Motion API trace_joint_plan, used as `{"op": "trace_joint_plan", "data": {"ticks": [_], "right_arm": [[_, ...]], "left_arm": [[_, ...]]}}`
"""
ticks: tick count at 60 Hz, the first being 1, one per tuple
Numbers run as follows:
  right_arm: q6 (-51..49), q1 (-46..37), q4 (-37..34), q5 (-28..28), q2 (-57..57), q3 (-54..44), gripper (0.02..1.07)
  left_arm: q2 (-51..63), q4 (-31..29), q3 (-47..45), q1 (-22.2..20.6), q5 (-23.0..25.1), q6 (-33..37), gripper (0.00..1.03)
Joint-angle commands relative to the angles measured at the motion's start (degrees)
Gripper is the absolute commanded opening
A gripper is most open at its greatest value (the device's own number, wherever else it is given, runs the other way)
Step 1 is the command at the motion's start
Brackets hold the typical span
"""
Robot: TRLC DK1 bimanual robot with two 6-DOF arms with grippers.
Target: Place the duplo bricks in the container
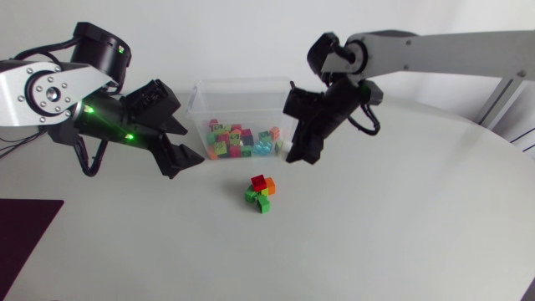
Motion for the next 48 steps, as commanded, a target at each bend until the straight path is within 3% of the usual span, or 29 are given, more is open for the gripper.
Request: {"op": "trace_joint_plan", "data": {"ticks": [1, 23, 48], "right_arm": [[4.5, -0.8, 0.8, -1.3, 0.8, 5.8, 0.21], [20.2, -2.5, 11.8, -1.3, 10.0, 21.5, 0.21], [26.7, -0.1, 13.3, 1.5, 18.7, 33.3, 0.23]], "left_arm": [[1.4, 0.2, -2.2, -1.3, 0.4, 1.7, 0.98], [6.1, 0.2, -2.3, -3.9, 0.4, 2.8, 0.96], [6.6, 0.2, -2.5, -3.8, 0.4, 3.1, 0.96]]}}
